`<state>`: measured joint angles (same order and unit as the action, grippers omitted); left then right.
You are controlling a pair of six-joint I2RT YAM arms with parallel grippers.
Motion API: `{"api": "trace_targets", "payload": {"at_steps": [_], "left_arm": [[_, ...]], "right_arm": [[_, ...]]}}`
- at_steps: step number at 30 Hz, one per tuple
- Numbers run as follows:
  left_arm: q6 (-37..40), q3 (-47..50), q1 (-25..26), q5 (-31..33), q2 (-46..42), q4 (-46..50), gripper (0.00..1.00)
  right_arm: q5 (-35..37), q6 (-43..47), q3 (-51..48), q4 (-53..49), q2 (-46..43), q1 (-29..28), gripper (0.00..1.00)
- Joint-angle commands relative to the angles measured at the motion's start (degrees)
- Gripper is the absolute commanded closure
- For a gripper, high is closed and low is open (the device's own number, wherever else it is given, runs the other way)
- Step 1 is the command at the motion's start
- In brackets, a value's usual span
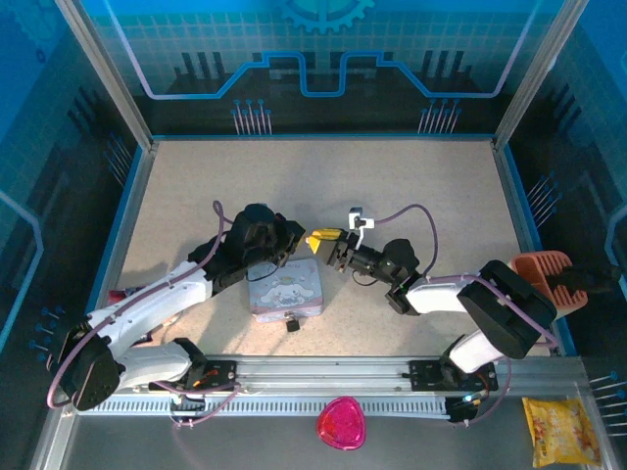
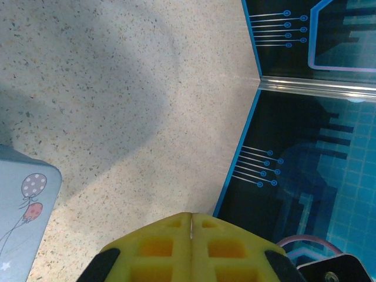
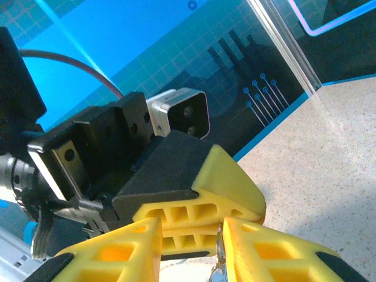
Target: Unlock a padlock with a key
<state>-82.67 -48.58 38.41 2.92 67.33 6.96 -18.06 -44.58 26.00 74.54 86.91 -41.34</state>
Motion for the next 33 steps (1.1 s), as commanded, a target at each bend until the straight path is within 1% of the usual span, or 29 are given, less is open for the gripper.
{"api": "trace_targets", "payload": {"at_steps": [1,4,14,20,21,22,23,24,31,33], "left_arm": [[-1.1,0.5,0.6,-1.2,-1.8,-0.7,1.00],[-1.7,0.9,0.7,-1.2,-1.9,-1.2,1.00],[-0.8,0.0,1.8,-0.4,-1.8,-0.5,1.00],[-0.2,-0.3,1.9,0.9,-2.6,0.8,1.00],[-0.2,-0.3,1.9,1.0,-2.7,0.8,1.00],[0.0,-0.3,1.8,1.1,-2.8,0.9,1.00],[0.2,-0.4,1.8,1.3,-2.8,1.1,1.00],[0.6,-0.6,1.8,1.6,-2.8,1.6,1.00],[3.0,-1.5,2.0,3.4,-2.7,4.1,1.00],[3.9,-1.7,2.1,3.9,-2.7,4.8,1.00]], "right_arm": [[-0.6,3.7,1.7,-2.7,-1.3,-0.9,0.67],[-0.3,4.8,1.7,-4.6,-2.0,-1.2,0.70],[-0.3,4.9,2.0,-6.4,-2.5,-1.4,0.87],[0.0,5.9,1.5,-8.4,-3.7,-1.4,0.92],[0.0,6.1,1.3,-8.9,-4.0,-1.3,0.91],[-0.1,6.1,1.3,-9.3,-4.2,-1.4,0.89],[-0.1,6.1,1.2,-9.4,-4.3,-1.3,0.82],[-0.1,5.9,1.2,-9.5,-4.5,-1.4,0.77],[-1.3,1.7,1.8,-6.5,-4.6,-0.3,0.68],[-1.8,1.9,2.5,-7.7,-5.0,-0.3,0.67]]}}
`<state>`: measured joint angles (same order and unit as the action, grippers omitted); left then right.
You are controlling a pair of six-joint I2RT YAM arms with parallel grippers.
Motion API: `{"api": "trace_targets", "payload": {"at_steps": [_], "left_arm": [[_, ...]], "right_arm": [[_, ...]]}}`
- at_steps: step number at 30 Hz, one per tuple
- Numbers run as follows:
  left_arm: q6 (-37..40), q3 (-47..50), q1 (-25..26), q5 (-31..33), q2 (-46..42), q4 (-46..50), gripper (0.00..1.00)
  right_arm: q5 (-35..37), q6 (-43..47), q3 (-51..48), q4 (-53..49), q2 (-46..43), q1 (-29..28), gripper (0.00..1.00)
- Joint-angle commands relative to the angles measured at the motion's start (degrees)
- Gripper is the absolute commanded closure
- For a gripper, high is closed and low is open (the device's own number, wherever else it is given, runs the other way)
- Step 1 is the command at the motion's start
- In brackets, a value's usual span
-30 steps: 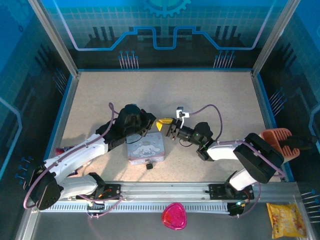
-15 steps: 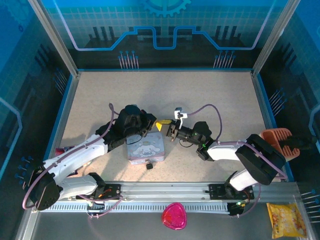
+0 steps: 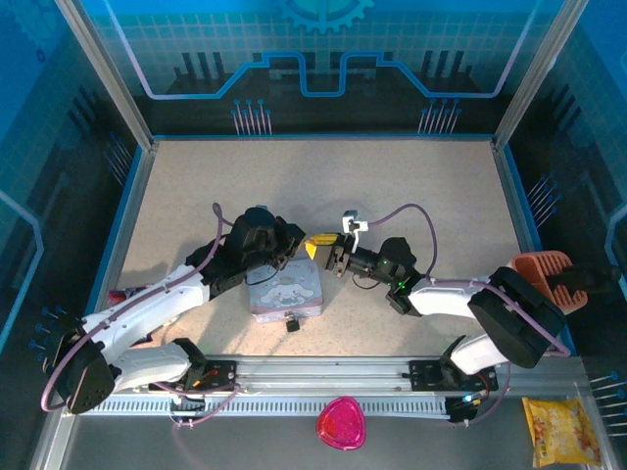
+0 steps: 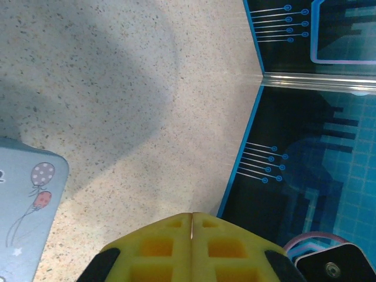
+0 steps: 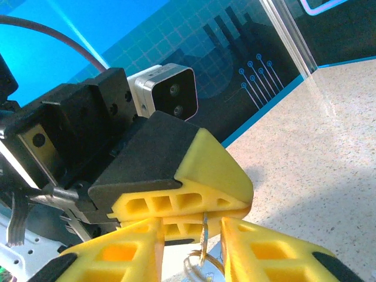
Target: Unlock a padlock with a key
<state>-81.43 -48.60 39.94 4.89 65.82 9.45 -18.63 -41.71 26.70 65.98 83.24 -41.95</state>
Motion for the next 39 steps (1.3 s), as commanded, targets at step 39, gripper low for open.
{"api": "trace_targets", "payload": {"at_steps": [39], "left_arm": [[6.7,-4.3,1.7,4.9,-0.9,4.3,1.00]], "right_arm": [[-2.8,3.8,3.5,-10.0,-0.8,-0.8,0.84]]}}
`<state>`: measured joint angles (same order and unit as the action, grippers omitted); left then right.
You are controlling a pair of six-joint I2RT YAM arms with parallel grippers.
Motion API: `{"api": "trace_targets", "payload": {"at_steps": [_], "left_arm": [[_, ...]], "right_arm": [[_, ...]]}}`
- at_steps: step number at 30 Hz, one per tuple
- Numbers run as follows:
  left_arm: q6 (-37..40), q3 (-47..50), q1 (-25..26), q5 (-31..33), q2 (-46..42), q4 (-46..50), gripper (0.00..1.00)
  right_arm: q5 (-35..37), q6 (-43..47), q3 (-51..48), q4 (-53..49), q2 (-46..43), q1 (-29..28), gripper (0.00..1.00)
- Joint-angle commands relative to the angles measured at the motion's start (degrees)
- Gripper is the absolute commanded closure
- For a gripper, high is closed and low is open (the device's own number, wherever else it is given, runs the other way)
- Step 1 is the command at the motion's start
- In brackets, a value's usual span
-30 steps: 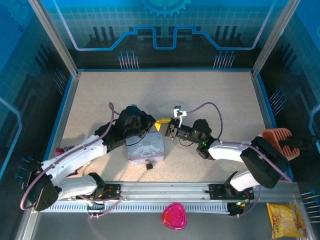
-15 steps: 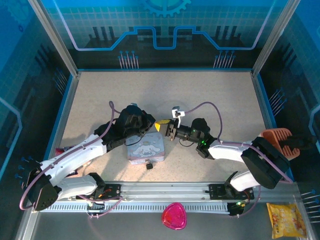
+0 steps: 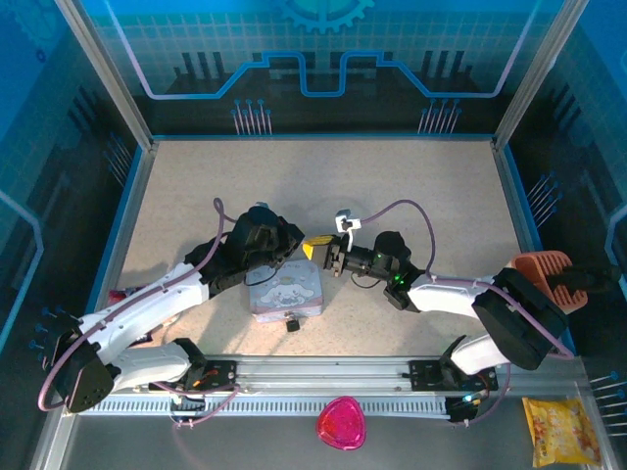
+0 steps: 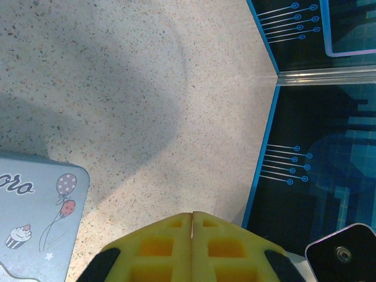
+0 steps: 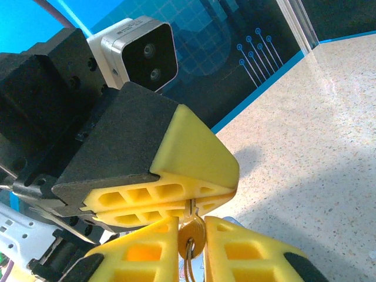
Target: Unlock a padlock with a key
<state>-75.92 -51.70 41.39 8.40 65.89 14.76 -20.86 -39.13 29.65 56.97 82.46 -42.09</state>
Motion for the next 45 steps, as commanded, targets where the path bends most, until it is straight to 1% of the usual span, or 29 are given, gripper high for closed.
{"api": "trace_targets", "payload": {"at_steps": [1,6,11,13,15,16,19,20,22,24,26,28,30,32,33,35,37,39,41,43,45], "left_arm": [[1.3,-1.2,0.4,1.4,-0.9,-1.0,1.00],[1.3,-1.1,0.4,1.4,-0.8,-1.5,1.00],[1.6,-0.7,0.4,1.4,-0.8,-2.1,1.00],[1.9,-0.5,0.4,1.2,-0.9,-2.5,0.97],[2.5,-0.2,0.4,0.9,-0.9,-3.3,0.91],[3.0,-0.2,0.4,0.7,-1.0,-3.6,0.83],[6.8,-1.4,-0.5,1.4,-1.8,-0.7,0.53],[9.5,-2.5,-1.9,1.8,-2.6,2.1,0.44],[17.2,-5.4,-5.0,2.8,-4.2,8.1,0.28],[23.0,-8.8,-8.1,3.3,-4.5,16.3,0.24],[27.6,-10.8,-10.1,2.7,-4.5,22.3,0.23],[31.8,-12.9,-10.1,2.4,-4.2,28.8,0.22],[34.3,-14.5,-9.7,2.0,-3.4,35.3,0.22],[35.4,-16.0,-8.1,2.8,-2.3,42.3,0.25],[36.0,-16.5,-6.3,3.2,-1.7,45.1,0.27],[35.7,-17.2,-1.2,3.6,-0.6,49.4,0.27],[33.5,-17.0,4.2,3.6,0.7,52.9,0.29],[30.5,-14.2,10.1,3.7,0.9,52.8,0.30],[28.3,-10.7,14.7,2.3,0.9,50.2,0.31],[25.7,-8.6,18.5,2.6,1.3,48.8,0.32],[22.8,-6.9,21.0,3.5,1.7,46.7,0.32]], "right_arm": [[-0.5,1.3,0.5,-0.9,0.0,-0.7,0.86],[-1.0,1.2,1.0,-1.5,0.2,-0.8,0.90],[0.4,0.8,1.0,-2.4,-0.5,-0.8,0.99],[1.6,0.7,1.1,-3.9,-1.3,-0.7,1.00],[2.9,0.8,1.3,-5.4,-2.3,-0.5,1.00],[3.7,0.6,1.4,-6.9,-2.9,-0.3,1.00],[5.8,0.4,1.4,-11.6,-5.2,1.0,1.00],[6.6,0.4,1.5,-14.3,-6.3,1.9,1.00],[6.8,1.1,1.8,-20.3,-8.4,3.9,1.00],[6.6,3.3,2.3,-25.8,-10.5,5.3,1.00],[7.6,6.6,3.3,-31.7,-12.9,5.6,1.00],[9.1,10.4,5.1,-39.4,-15.1,5.7,1.00],[10.7,13.3,6.6,-46.6,-16.9,5.9,1.00],[12.2,15.1,7.3,-50.9,-18.3,6.0,1.00],[13.1,15.8,7.3,-52.4,-18.9,6.1,1.00],[14.5,16.5,7.0,-54.2,-19.9,6.4,1.00],[15.2,16.7,6.3,-54.8,-20.8,6.7,1.00],[15.7,16.8,5.6,-54.5,-21.2,7.0,1.00],[15.9,16.7,4.6,-53.4,-21.4,7.4,1.00],[16.0,15.8,3.8,-51.7,-21.1,7.7,1.00],[15.5,15.2,3.3,-50.0,-20.8,8.0,1.00]]}}
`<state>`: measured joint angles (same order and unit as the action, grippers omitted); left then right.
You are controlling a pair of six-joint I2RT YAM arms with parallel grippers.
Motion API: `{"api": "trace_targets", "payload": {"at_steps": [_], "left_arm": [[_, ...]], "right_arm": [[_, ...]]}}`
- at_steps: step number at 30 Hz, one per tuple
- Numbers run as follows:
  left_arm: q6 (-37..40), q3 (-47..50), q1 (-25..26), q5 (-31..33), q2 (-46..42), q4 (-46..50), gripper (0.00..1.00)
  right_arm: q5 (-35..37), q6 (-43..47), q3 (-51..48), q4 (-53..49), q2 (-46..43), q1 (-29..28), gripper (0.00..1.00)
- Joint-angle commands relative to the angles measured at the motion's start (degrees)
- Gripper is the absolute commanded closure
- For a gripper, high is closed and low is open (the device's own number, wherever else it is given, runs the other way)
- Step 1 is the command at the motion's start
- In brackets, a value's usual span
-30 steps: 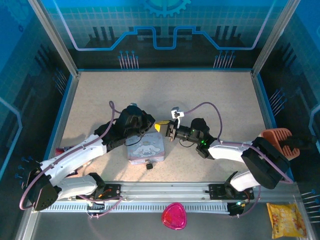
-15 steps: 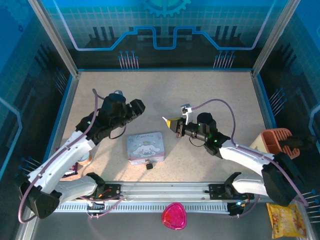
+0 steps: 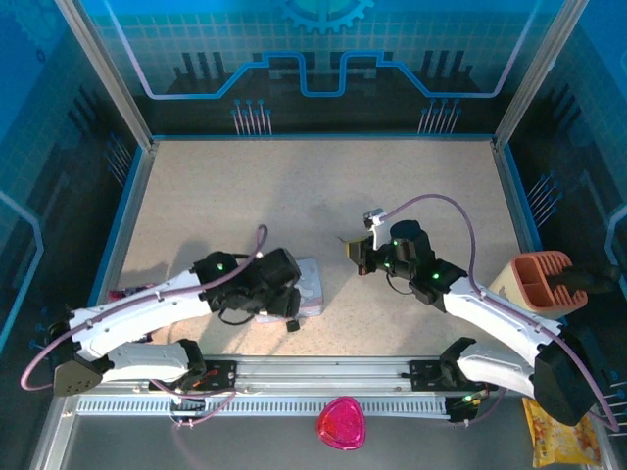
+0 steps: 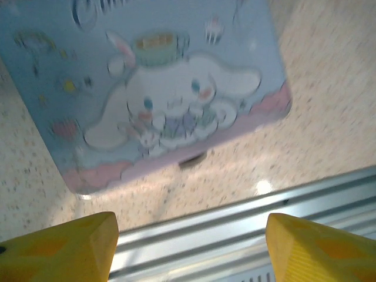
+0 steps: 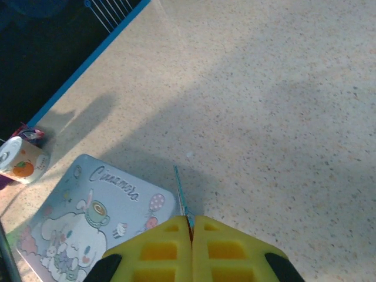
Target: Unlock a padlock with a key
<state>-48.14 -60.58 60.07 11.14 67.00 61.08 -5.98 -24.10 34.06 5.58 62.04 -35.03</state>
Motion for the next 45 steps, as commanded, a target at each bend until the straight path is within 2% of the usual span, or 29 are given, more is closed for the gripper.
{"api": "trace_targets", "payload": {"at_steps": [1,5,13,18,21,26,33,40,45], "left_arm": [[-6.6,3.6,3.1,0.8,0.6,-1.6,0.32],[-10.1,10.3,3.9,0.4,0.9,-10.1,0.34],[-9.9,13.4,3.4,3.2,6.5,-14.8,0.28],[-10.6,13.5,0.9,6.4,10.0,-17.5,0.28],[-9.4,13.7,-2.0,6.9,12.1,-22.2,0.28],[-6.1,10.0,-4.5,8.8,18.0,-27.2,0.28],[-0.1,5.8,-10.2,7.8,24.7,-36.1,0.31],[7.1,-6.2,-14.3,7.4,33.7,-35.3,0.33],[9.8,-9.5,-15.2,6.5,34.1,-33.3,0.32]], "right_arm": [[0.3,0.1,-1.3,2.2,-0.2,1.0,1.00],[-0.5,0.5,-0.6,2.8,0.2,1.4,1.00],[-0.6,-1.1,-2.7,5.1,-0.6,1.7,1.00],[-0.5,-2.2,-4.1,6.4,-0.9,1.7,1.00],[-0.3,-2.6,-4.5,6.3,-1.4,1.8,1.00],[0.0,-2.7,-4.9,5.7,-2.6,1.8,1.00],[0.7,-3.4,-5.7,5.7,-3.5,1.8,1.00],[1.4,-3.8,-5.5,5.1,-4.1,1.8,1.00],[2.6,-3.7,-5.6,3.3,-5.4,1.9,1.00]]}}
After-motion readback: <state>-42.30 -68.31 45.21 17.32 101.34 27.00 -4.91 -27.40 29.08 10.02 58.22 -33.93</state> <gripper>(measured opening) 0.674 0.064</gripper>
